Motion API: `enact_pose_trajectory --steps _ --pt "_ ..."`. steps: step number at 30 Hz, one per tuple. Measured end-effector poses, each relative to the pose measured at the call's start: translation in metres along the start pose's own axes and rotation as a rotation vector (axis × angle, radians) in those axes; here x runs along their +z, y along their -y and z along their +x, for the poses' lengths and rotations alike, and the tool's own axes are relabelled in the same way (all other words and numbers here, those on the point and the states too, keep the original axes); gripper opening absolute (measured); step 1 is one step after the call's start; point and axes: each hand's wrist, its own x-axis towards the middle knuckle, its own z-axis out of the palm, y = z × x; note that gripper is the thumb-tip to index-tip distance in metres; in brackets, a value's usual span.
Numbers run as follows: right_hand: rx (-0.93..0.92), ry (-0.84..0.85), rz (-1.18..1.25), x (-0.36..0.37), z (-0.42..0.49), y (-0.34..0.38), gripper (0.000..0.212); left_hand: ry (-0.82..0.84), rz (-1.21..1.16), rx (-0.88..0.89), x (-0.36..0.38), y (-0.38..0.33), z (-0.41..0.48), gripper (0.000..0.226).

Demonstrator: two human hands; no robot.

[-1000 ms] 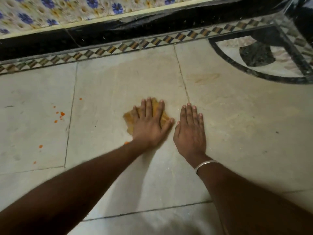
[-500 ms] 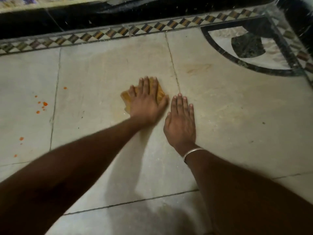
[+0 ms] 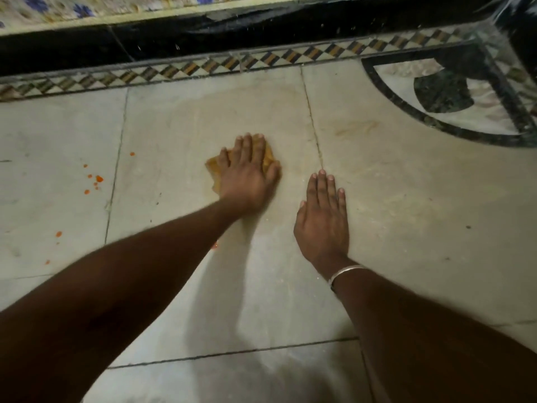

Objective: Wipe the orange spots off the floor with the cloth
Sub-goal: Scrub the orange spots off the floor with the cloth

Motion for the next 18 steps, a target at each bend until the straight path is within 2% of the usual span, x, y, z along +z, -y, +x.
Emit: enact_pose_trajectory --steps 2,4,7,10,11,13,15,16,18 --pt "0.002 0.0 -0.005 -0.001 -0.001 0.001 0.065 -0.034 -0.031 -0.136 0.0 0.02 -0.01 0.08" --pt "0.008 0.0 -0.015 -0.001 0.0 0.002 0.065 -0.044 -0.018 -0.191 0.008 0.013 -0.039 0.08" --pt "0.014 0.009 -0.031 0.0 0.002 0.003 0.065 0.014 0.001 -0.033 0.021 -0.026 -0.061 0.08" --pt "0.001 0.018 -0.045 0.001 0.001 0.002 0.065 0.032 0.011 0.151 0.01 -0.029 -0.022 0.078" --pt "0.002 0.015 -0.038 0.001 0.001 0.001 0.065 0.023 0.003 0.123 0.006 -0.017 -0.006 0.077" --pt "0.007 0.007 -0.026 0.001 0.001 -0.001 0.065 0.002 -0.032 -0.056 -0.004 0.016 0.01 0.078" --pt "0.007 -0.001 -0.026 0.001 0.0 0.001 0.065 -0.02 -0.062 -0.192 -0.001 0.033 -0.004 0.079" --pt "0.01 -0.001 -0.029 0.0 0.001 0.002 0.065 -0.025 -0.053 -0.201 0.004 0.028 -0.02 0.079" --pt "0.01 0.01 -0.04 -0.001 0.001 0.003 0.066 -0.006 -0.031 -0.099 0.014 -0.001 -0.061 0.077"
